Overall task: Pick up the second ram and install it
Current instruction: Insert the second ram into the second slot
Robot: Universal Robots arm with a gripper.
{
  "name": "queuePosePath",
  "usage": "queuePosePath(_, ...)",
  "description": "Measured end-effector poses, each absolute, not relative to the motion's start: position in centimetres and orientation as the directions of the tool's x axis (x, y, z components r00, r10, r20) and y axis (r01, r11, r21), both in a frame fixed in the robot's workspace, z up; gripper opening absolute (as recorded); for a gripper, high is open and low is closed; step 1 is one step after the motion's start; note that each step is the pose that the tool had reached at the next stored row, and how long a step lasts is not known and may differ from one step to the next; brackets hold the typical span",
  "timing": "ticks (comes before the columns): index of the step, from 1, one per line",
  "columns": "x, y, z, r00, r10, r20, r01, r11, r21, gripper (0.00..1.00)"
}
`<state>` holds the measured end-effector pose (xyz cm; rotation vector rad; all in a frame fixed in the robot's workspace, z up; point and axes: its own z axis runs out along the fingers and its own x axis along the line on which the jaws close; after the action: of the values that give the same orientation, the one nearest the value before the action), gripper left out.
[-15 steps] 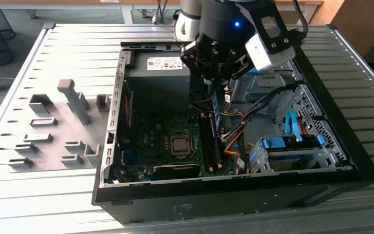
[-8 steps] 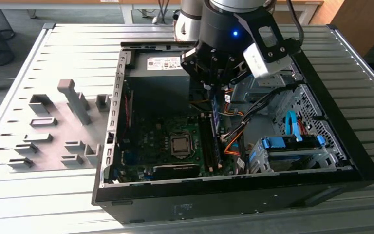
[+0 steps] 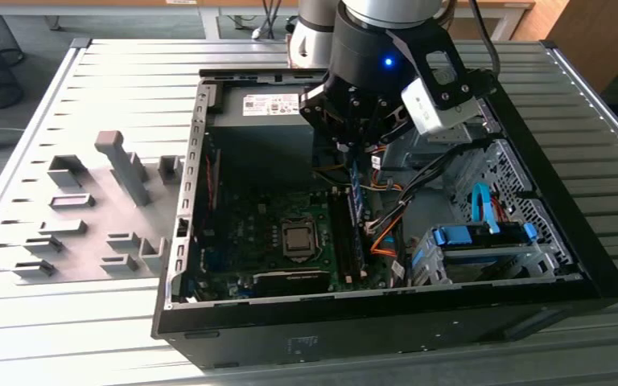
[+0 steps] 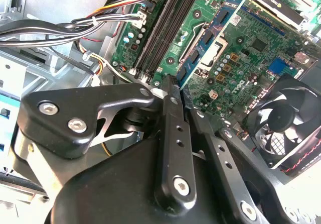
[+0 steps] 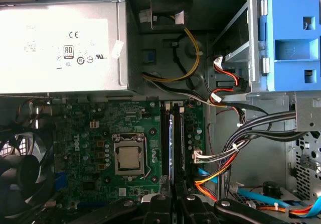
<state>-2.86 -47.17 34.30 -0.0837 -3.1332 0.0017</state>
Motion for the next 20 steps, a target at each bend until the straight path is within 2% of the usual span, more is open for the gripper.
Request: queuePosePath(20,-2.82,-47.17,33.83,-0.999,0.053,0.007,0.053,0.999,-0.001,0.14)
